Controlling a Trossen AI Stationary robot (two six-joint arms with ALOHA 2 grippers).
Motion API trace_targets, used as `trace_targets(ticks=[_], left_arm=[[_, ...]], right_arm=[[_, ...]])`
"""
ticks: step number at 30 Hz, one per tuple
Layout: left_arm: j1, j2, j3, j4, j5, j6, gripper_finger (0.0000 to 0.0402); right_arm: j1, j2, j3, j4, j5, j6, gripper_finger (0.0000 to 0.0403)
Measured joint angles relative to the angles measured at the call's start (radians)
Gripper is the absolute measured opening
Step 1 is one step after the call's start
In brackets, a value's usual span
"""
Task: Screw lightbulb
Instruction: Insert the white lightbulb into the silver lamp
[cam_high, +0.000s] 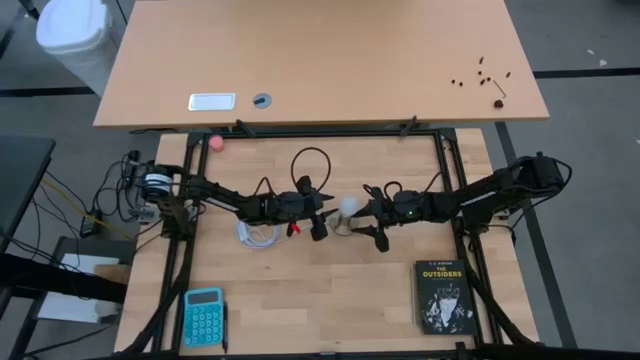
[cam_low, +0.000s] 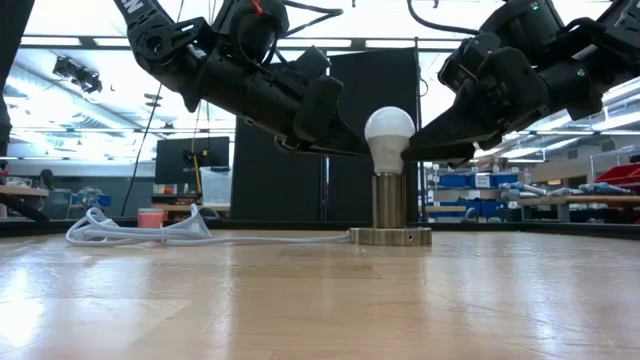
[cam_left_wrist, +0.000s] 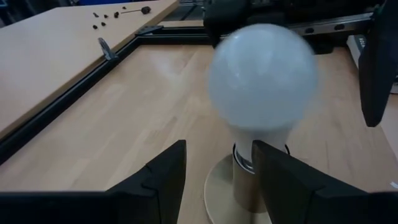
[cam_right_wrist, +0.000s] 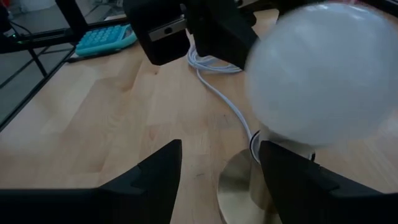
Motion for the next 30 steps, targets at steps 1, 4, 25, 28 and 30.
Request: trace_targets(ticks=[1, 4, 25, 28, 30], left_arm=[[0.000, 0.000, 0.000, 0.000, 0.001, 0.000, 0.0187], [0.000, 0.000, 0.000, -0.001, 0.001, 0.000, 0.0187], [-0.008, 0.000, 0.000, -0.053, 0.081, -0.089, 0.0187], [-0.009, 0.000, 0.000, -0.043, 0.072, -0.093, 0.0187], [-0.009, 0.000, 0.000, -0.024, 0.061, -0.093, 0.0187]], right_arm=[[0.000, 0.000, 0.000, 0.000, 0.000, 0.000, 0.0227], [0.000, 0.000, 0.000, 0.000, 0.001, 0.000, 0.0227], [-0.056, -0.003, 0.000, -0.127, 0.005, -0.012, 0.0227], [-0.118, -0.003, 0.000, -0.127, -0.043, -0.036, 0.0227], [-0.157, -0.003, 0.000, -0.118, -0.100, -0.053, 0.0227]])
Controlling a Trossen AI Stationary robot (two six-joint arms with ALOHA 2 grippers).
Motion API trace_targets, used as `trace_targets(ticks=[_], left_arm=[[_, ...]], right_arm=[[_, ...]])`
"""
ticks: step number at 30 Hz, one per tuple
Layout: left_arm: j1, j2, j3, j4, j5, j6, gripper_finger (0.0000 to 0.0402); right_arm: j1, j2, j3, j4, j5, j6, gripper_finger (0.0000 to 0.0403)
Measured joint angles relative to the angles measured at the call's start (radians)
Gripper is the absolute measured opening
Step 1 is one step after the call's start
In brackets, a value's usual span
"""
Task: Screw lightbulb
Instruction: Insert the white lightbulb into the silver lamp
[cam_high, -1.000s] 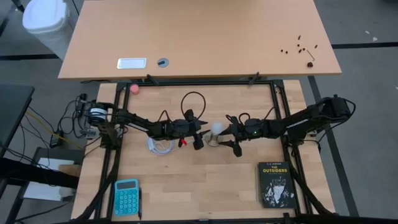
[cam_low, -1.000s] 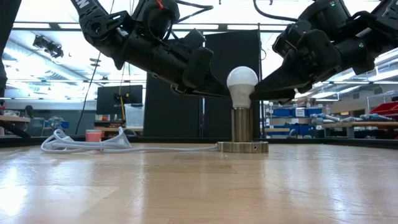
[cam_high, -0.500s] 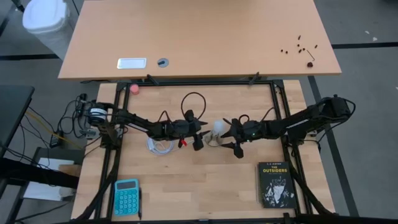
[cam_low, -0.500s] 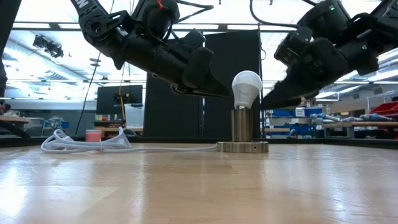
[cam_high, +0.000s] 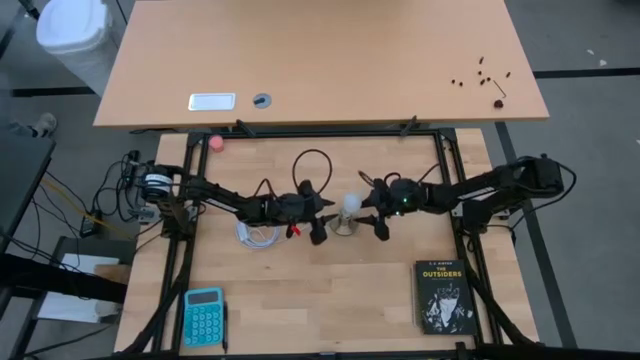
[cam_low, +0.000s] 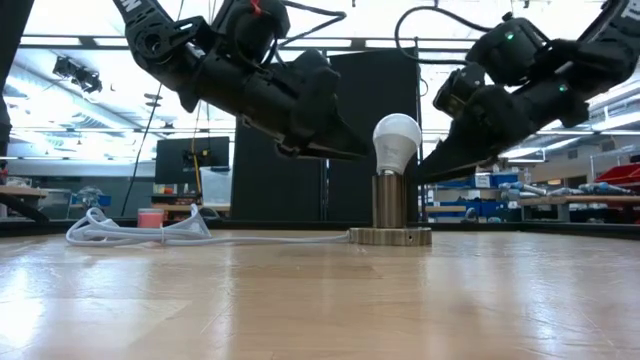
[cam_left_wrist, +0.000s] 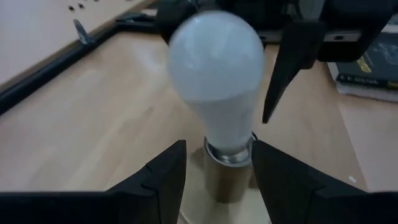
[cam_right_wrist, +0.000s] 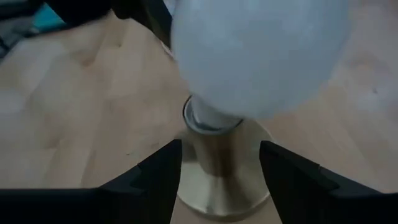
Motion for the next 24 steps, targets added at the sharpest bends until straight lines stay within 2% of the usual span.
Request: trace_targets(ticks=[4, 8, 14, 24], left_arm=[[0.000, 0.000, 0.000, 0.037, -0.027, 0.002, 0.0187], [0.000, -0.001, 0.000, 0.045, -0.025, 0.002, 0.0187], [-0.001, -0.001, 0.000, 0.045, -0.019, 0.001, 0.0187], [-0.002, -0.001, 0.000, 0.023, -0.009, 0.000, 0.0187]], right_arm=[[-0.049, 0.000, 0.000, 0.052, -0.121, -0.002, 0.0227], [-0.045, 0.000, 0.030, 0.063, -0.149, -0.001, 0.0227], [-0.021, 0.000, 0.097, -0.039, -0.116, -0.036, 0.0227], [0.029, 0.000, 0.099, -0.074, -0.017, -0.076, 0.0227]])
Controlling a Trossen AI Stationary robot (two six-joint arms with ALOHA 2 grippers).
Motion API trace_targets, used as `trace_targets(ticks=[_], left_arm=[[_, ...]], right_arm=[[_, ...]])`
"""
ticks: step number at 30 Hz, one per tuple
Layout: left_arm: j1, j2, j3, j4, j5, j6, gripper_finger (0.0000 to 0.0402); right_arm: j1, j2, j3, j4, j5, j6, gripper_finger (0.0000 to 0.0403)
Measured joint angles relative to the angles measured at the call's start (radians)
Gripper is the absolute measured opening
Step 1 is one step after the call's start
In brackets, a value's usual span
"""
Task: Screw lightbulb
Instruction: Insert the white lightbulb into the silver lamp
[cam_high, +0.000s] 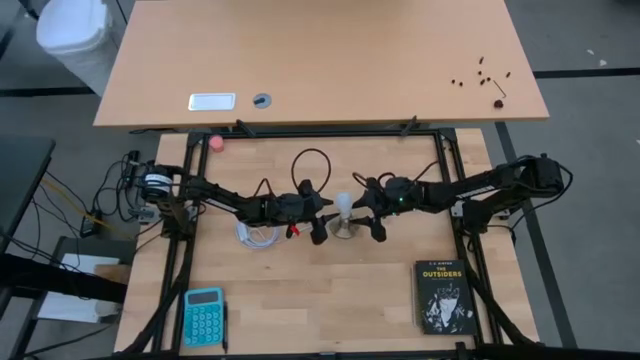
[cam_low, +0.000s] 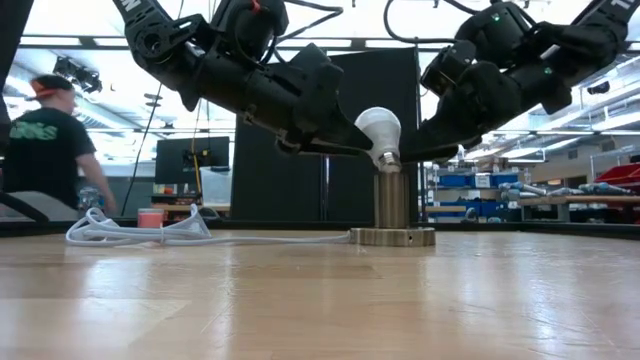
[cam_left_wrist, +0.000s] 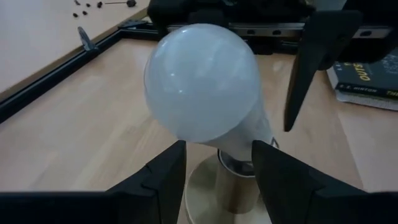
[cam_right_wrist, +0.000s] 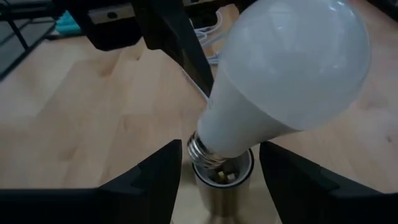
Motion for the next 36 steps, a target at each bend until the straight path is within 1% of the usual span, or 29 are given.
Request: trace_targets(ticks=[4, 10, 15, 20, 24, 30, 36], left_arm=[[0.000, 0.000, 0.000, -0.001, 0.004, 0.000, 0.0187], [-0.002, 0.000, 0.000, 0.000, 0.020, 0.000, 0.0187], [-0.009, 0.000, 0.000, 0.000, 0.024, 0.000, 0.0187], [-0.026, 0.000, 0.000, -0.003, 0.057, -0.004, 0.0187], [-0.034, 0.000, 0.000, -0.047, 0.057, -0.040, 0.0187], [-0.040, 0.001, 0.000, -0.117, 0.056, -0.086, 0.0187], [-0.040, 0.001, 0.000, -0.118, 0.046, -0.104, 0.0187]], right_arm=[[0.009, 0.000, 0.000, -0.020, 0.017, -0.015, 0.0227], [0.025, 0.000, 0.000, -0.045, 0.085, -0.048, 0.0227], [0.041, 0.000, 0.000, -0.045, 0.087, -0.064, 0.0227], [0.068, 0.000, 0.000, -0.059, 0.099, -0.086, 0.0227], [0.074, 0.001, 0.000, -0.097, 0.133, -0.089, 0.0227], [0.074, 0.001, 0.000, -0.102, 0.133, -0.089, 0.0227], [0.074, -0.003, 0.000, -0.106, 0.126, -0.074, 0.0227]])
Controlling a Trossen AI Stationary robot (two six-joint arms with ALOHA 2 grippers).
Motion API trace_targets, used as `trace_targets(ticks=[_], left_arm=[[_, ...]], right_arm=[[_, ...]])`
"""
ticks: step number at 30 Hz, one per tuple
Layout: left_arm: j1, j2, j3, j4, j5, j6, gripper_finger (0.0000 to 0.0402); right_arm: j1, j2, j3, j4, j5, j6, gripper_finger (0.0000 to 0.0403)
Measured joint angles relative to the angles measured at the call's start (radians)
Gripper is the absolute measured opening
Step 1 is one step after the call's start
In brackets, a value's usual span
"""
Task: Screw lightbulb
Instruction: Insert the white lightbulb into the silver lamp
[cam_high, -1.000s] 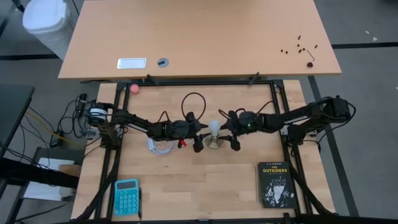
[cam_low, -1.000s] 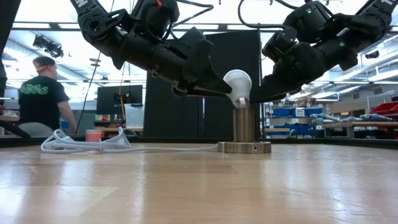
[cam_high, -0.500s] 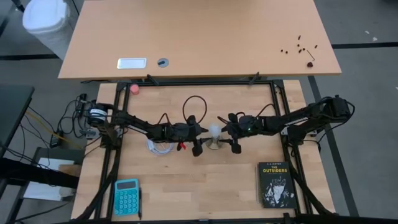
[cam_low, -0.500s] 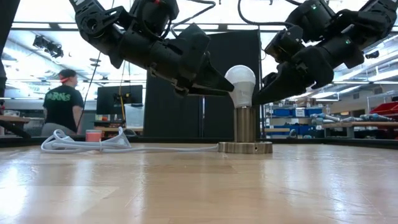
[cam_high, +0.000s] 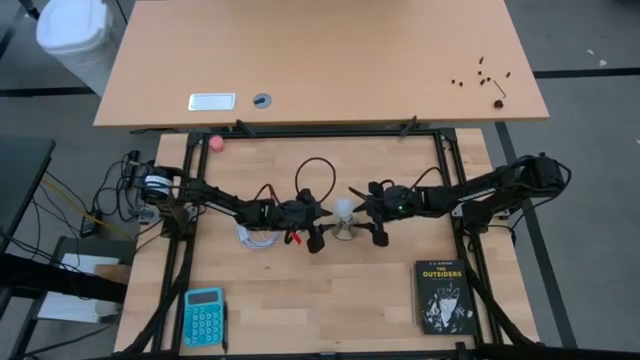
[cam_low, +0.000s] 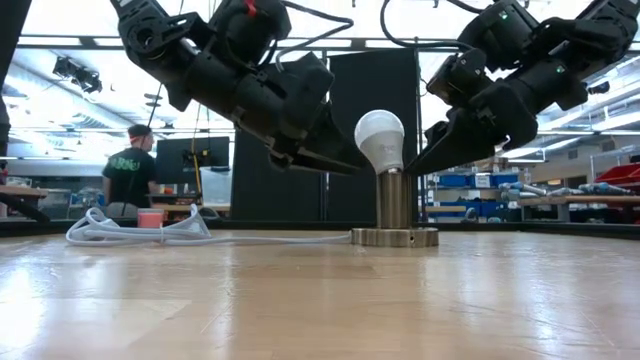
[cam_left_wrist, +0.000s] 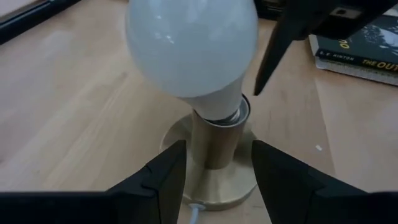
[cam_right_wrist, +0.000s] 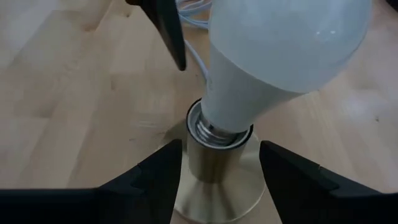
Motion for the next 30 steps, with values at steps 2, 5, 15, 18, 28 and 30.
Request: trace_targets(ticks=[2, 5, 15, 18, 28, 30], left_arm=[[0.000, 0.000, 0.000, 0.009, -0.003, 0.009, 0.0187], [0.000, 0.000, 0.000, 0.025, -0.013, 0.026, 0.0187], [0.022, 0.000, -0.005, 0.088, -0.039, 0.044, 0.0189], [0.023, 0.000, -0.005, 0.099, -0.012, 0.077, 0.0189], [0.021, 0.000, -0.005, 0.124, 0.020, 0.109, 0.0188], [0.021, 0.000, -0.005, 0.124, 0.020, 0.109, 0.0188]], right_arm=[[0.000, -0.013, 0.000, -0.002, -0.017, 0.022, 0.0227], [-0.006, -0.038, 0.000, -0.002, -0.037, 0.066, 0.0227], [-0.067, -0.044, 0.000, 0.011, -0.146, 0.084, 0.0250], [-0.067, -0.044, 0.000, 0.046, -0.148, 0.072, 0.0263], [-0.047, -0.044, 0.000, 0.057, -0.151, 0.030, 0.0265], [-0.047, -0.044, 0.000, 0.057, -0.150, 0.035, 0.0262]])
